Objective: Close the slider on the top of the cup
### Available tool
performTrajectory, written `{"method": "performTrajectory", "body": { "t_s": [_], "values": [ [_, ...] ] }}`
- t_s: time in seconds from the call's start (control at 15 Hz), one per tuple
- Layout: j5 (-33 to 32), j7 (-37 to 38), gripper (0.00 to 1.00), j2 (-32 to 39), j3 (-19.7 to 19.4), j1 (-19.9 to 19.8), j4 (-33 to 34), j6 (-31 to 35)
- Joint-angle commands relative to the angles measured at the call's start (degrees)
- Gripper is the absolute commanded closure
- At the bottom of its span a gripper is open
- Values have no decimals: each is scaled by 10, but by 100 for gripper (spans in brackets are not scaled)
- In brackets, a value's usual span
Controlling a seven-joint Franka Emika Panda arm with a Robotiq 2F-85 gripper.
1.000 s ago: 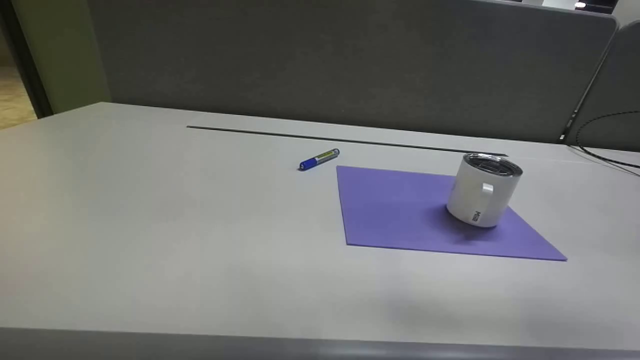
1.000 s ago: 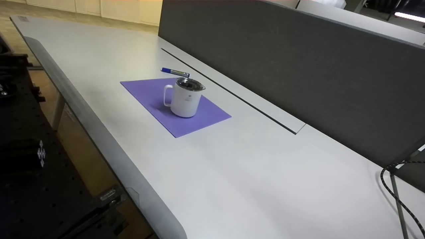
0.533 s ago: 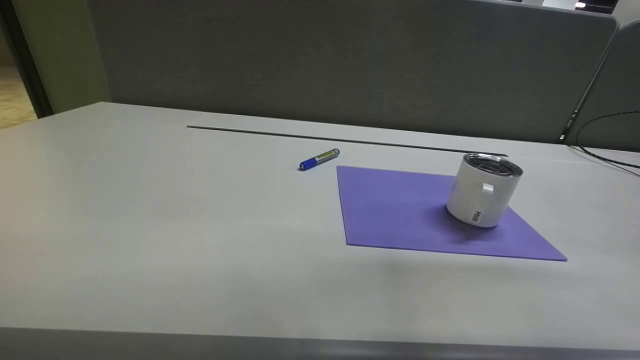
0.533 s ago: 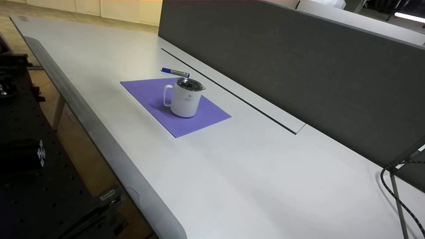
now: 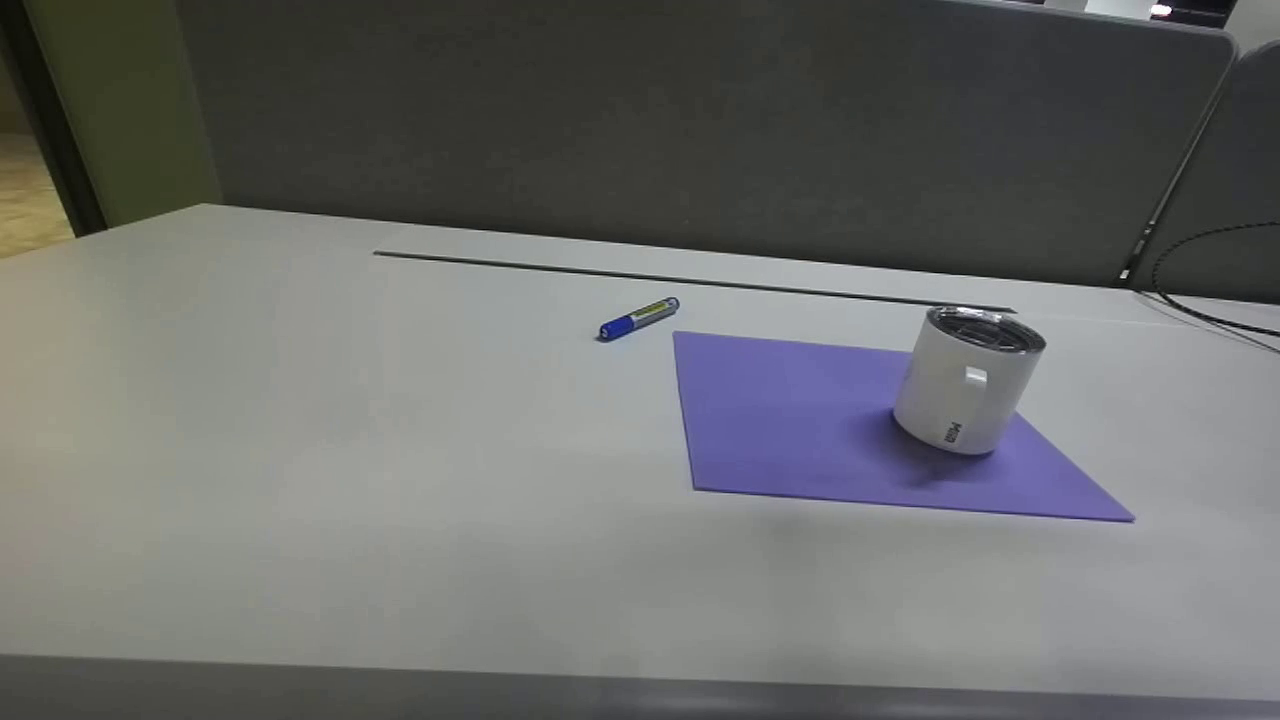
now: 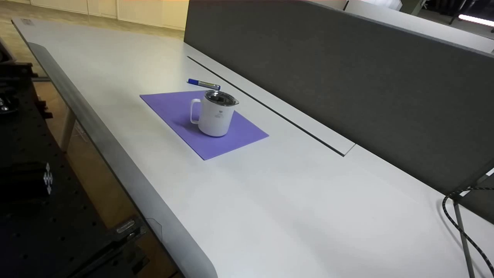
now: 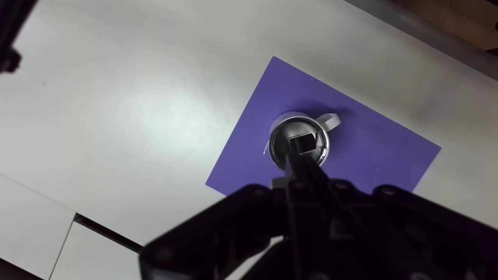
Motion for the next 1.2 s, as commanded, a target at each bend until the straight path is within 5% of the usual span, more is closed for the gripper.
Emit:
{"method": "performTrajectory", "body": {
  "t_s": [0.0,0.47,1.13],
  "values": [
    [0,0,100,0,2,-2,1,-1],
    [41,-52,100,75,3,-1,-52,178],
    [46,-74,100,130,28,-10,-95,222]
  ]
}}
